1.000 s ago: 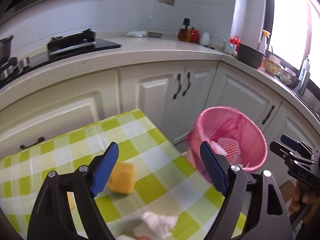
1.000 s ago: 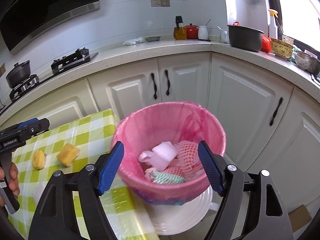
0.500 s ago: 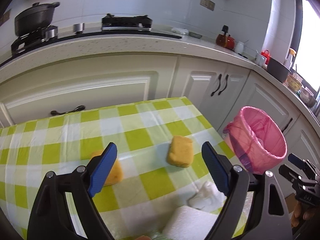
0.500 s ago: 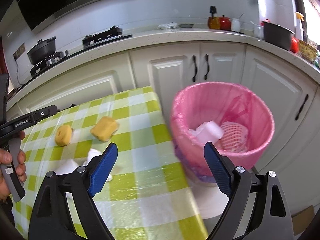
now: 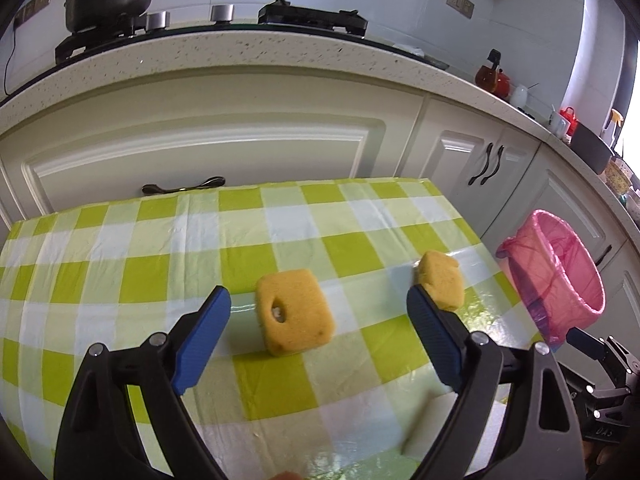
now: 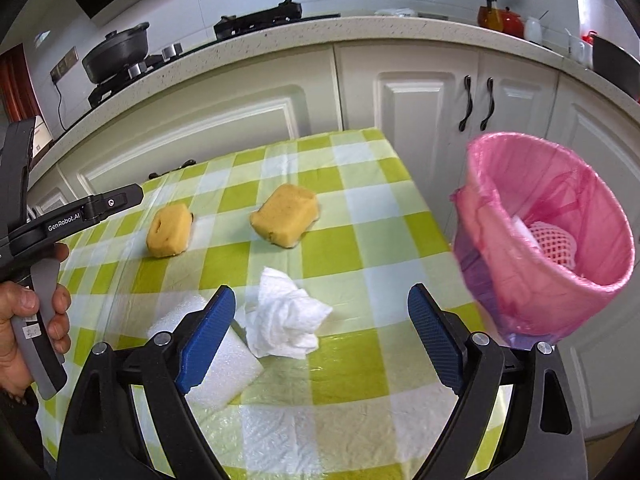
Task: Collect trash
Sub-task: 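Grasp the white tissue with the right tool while the left tool grasps a yellow sponge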
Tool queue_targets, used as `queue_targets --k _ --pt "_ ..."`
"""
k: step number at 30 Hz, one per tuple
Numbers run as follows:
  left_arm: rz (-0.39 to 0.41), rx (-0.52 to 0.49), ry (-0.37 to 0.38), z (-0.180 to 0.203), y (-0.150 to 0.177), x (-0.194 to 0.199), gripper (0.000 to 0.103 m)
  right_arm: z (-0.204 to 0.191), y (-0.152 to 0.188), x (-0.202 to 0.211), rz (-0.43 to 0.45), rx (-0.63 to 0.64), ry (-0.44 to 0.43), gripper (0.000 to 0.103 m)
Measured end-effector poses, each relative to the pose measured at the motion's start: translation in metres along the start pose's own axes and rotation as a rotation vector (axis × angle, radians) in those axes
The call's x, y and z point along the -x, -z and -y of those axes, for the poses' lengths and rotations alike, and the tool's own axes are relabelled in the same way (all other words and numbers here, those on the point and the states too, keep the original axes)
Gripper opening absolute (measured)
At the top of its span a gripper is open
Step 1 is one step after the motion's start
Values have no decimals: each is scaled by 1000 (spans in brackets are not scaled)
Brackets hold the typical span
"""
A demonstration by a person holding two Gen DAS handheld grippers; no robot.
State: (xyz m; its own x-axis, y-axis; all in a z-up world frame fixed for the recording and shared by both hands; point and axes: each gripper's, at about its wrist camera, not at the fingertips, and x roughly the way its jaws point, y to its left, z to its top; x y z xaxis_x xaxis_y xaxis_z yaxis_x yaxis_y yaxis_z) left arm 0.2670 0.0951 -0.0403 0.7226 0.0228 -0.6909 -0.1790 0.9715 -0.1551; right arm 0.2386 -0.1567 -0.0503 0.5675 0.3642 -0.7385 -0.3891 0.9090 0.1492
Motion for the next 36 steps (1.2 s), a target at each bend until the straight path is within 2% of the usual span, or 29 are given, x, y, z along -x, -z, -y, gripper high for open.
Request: queue_targets --k 15,17,20,22,24,25,28,36 --pt "-55 24 -13 -22 6 -33 87 -12 -1 -43 -94 2 -16 80" --pt "-58 25 -13 -22 5 -35 87 -13 -2 -45 -98 6 -15 76" --pt "-62 26 -14 -22 5 -38 87 -14 -2 -51 -119 13 -24 63" --pt "-66 27 -16 -22 5 -40 88 -14 -1 -55 -134 19 -26 45" --pt "-67 26 -17 -23 6 -41 88 -15 -1 -58 -146 31 -33 33" --pt "-69 27 -17 -23 6 -42 88 -15 0 -59 -150 36 -37 30" --pt "-72 30 -17 -23 7 -44 88 -18 -1 -59 -145 54 -42 25" --pt "-86 31 -20 -23 9 -51 88 -8 -10 -57 -110 39 -21 24"
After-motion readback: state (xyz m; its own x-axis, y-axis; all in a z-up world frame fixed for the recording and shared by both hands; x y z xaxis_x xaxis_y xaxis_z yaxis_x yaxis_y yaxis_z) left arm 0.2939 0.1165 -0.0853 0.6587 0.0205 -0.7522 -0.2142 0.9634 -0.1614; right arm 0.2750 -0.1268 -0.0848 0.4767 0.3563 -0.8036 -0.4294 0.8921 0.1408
